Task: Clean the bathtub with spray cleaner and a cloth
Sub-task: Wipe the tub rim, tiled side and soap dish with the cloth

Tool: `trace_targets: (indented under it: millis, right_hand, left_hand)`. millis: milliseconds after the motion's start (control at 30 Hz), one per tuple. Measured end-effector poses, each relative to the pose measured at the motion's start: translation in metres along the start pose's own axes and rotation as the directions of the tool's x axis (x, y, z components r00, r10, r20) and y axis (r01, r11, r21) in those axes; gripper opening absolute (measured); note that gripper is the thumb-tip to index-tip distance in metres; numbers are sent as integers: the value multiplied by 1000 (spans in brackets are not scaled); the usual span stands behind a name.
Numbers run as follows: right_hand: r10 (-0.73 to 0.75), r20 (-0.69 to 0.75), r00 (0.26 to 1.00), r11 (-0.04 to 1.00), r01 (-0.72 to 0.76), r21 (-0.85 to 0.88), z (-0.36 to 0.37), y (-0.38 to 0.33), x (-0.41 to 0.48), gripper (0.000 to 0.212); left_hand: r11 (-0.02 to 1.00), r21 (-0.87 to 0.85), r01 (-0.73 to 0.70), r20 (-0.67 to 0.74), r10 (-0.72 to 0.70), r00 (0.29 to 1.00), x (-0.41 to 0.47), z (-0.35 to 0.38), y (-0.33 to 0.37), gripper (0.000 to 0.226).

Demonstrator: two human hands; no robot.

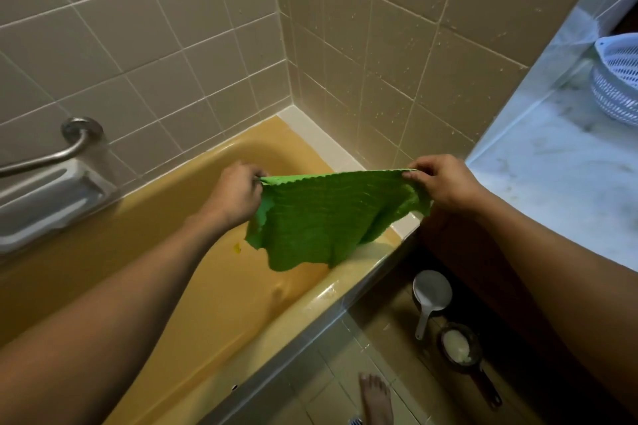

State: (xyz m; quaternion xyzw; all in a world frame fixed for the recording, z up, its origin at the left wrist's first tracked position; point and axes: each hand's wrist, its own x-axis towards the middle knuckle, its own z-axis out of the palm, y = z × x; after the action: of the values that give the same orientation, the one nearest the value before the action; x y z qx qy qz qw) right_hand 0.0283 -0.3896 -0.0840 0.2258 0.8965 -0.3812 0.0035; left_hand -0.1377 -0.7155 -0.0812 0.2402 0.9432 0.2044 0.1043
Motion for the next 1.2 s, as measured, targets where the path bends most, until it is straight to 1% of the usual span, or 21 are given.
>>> trace_targets:
  millis: [33, 67, 100, 167, 233, 300, 333, 400, 500, 567, 700, 733, 800, 867, 933, 967, 1000, 1067, 1100, 1133, 1200]
  right_hand:
    - [50, -20, 999, 997, -48, 58, 3, -1, 1, 14]
    - [130, -33, 991, 982, -124, 143, 7, -2, 2, 14]
    - [231, -20, 973, 939, -218, 268, 12, -4, 3, 13]
    - [390, 110, 914, 743, -384, 548, 21, -14, 4, 9]
    - [387, 255, 886, 545, -443, 712, 30, -26, 5, 5]
    - [314, 338, 887, 458, -453, 765, 40, -36, 4, 12]
    - [275, 360, 891, 459, -451, 766, 46, -40, 3, 15]
    - [219, 359, 907, 533, -419, 735, 57, -46, 1, 18]
    - [223, 245, 943, 674, -331, 660, 71, -48, -2, 18]
    - [203, 181, 962, 766, -272, 583, 81, -39, -5, 28]
    - [-9, 163, 987, 943, -46, 330, 91, -29, -16, 52]
    - [-72, 156, 985, 970, 32, 242, 92, -31, -20, 52]
    - [-169, 71, 983, 983, 163, 83, 94, -35, -25, 39]
    - [-189, -2, 982, 980, 189, 56, 93, -36, -27, 33]
    - [-164, 8, 986, 984, 163, 67, 88, -33, -26, 37]
    - [-157, 26, 987, 986, 155, 61, 83, -32, -25, 40]
    - [-149, 46, 988, 987, 145, 66, 77, -31, -24, 43]
    - [-135, 95, 986, 984, 122, 131, 63, -35, -24, 46]
    - [-138, 118, 983, 977, 116, 178, 56, -38, -23, 45]
    - [-143, 134, 980, 968, 110, 227, 50, -41, -23, 43]
    - [-158, 140, 977, 951, 113, 287, 38, -46, -20, 38]
  left_hand:
    - [988, -124, 93, -6, -94, 996, -2, 4, -1, 20]
    - [941, -279, 192, 20, -194, 981, -4, 8, 1, 19]
    - [857, -428, 288, 71, -286, 956, -7, 11, 5, 17]
    - [644, -643, 414, 182, -397, 900, -11, 17, 19, 18]
    - [481, -734, 480, 278, -431, 858, -14, 23, 37, 14]
    - [373, -763, 528, 375, -409, 832, -15, 30, 55, 12]
    - [328, -767, 551, 427, -380, 820, -15, 34, 64, 13]
    - [258, -766, 589, 502, -331, 799, -15, 40, 79, 16]
    - [172, -770, 614, 545, -323, 774, -12, 47, 92, 15]
    - [111, -775, 622, 567, -314, 762, -13, 47, 101, 17]
    - [43, -777, 627, 585, -316, 747, -14, 49, 109, 20]
    - [51, -775, 630, 585, -318, 746, -13, 50, 111, 19]
    - [112, -765, 634, 577, -318, 752, -14, 49, 114, 15]
    - [199, -752, 628, 566, -292, 771, -15, 45, 114, 12]
    - [298, -740, 602, 553, -239, 798, -13, 41, 106, 26]
    - [376, -730, 571, 539, -197, 819, -13, 38, 100, 30]
    - [498, -708, 500, 500, -147, 854, -12, 35, 95, 32]
    - [783, -584, 214, 359, 13, 933, -9, 35, 85, 31]
    - [856, -513, 64, 298, 107, 949, -8, 37, 83, 28]
    - [883, -466, -53, 249, 188, 950, -8, 39, 82, 26]
    - [880, -433, -196, 172, 294, 940, -6, 46, 79, 22]
